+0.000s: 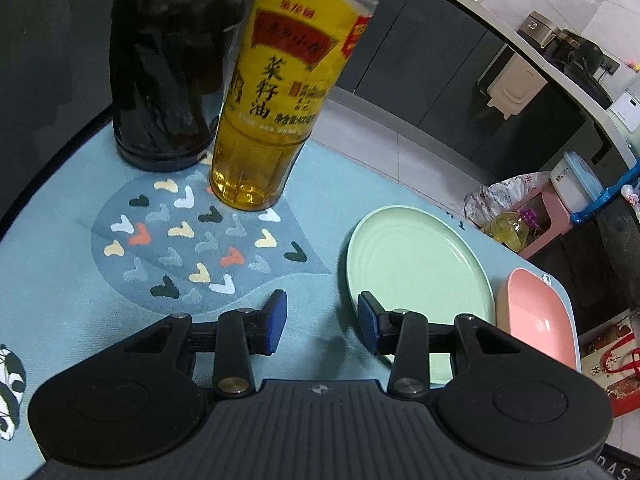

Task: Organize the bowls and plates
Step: 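Grasp the rim of the light green plate with the left gripper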

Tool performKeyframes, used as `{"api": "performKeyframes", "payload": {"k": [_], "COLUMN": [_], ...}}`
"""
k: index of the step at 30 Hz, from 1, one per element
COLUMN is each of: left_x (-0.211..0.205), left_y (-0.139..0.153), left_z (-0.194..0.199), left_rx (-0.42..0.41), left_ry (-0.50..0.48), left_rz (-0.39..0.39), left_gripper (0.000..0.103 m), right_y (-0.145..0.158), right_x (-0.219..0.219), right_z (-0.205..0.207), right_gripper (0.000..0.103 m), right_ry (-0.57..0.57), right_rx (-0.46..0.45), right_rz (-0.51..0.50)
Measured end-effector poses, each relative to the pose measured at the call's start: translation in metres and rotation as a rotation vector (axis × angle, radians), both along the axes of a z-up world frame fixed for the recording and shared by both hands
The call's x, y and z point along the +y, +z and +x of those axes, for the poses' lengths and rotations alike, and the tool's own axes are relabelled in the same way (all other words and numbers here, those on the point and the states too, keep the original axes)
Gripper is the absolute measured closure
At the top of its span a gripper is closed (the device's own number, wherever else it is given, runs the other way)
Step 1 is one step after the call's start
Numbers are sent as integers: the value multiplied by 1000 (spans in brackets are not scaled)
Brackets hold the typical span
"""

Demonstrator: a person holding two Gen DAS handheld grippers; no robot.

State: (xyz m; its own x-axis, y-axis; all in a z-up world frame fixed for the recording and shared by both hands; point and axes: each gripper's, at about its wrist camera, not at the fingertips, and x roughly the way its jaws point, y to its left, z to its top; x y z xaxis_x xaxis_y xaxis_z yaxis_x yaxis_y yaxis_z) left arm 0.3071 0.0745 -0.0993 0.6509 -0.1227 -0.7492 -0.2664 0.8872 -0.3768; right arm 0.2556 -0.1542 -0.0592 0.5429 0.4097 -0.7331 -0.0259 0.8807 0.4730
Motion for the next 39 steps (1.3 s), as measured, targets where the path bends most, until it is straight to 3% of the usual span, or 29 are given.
{"api": "performKeyframes", "payload": {"k": [7, 20, 23, 24, 30, 39], "left_x": [4, -9, -19, -22, -38, -19], "left_y": [-4, -7, -8, -9, -3, 8], "left_z": [2, 20, 22, 22, 13, -29], "left_rx": [-42, -81, -97, -96, -125, -117], "left_ry": [16, -8, -40, -57, -113, -148], "left_rz": [-38, -33, -24, -23, 96, 102], "left_gripper": [63, 63, 67, 78, 79, 79], "right_y": [-8, -24, -25, -26, -27, -9], "right_x": [-4, -4, -3, -2, 4, 5], "right_z": [5, 20, 22, 22, 20, -7], "right_gripper": [73, 73, 73, 73, 85, 85], "right_ry": [-55, -129, -147, -148, -99, -25], "right_rx": [14, 25, 8, 3, -31, -33], "right_rz": [25, 75, 79, 80, 33, 41]}}
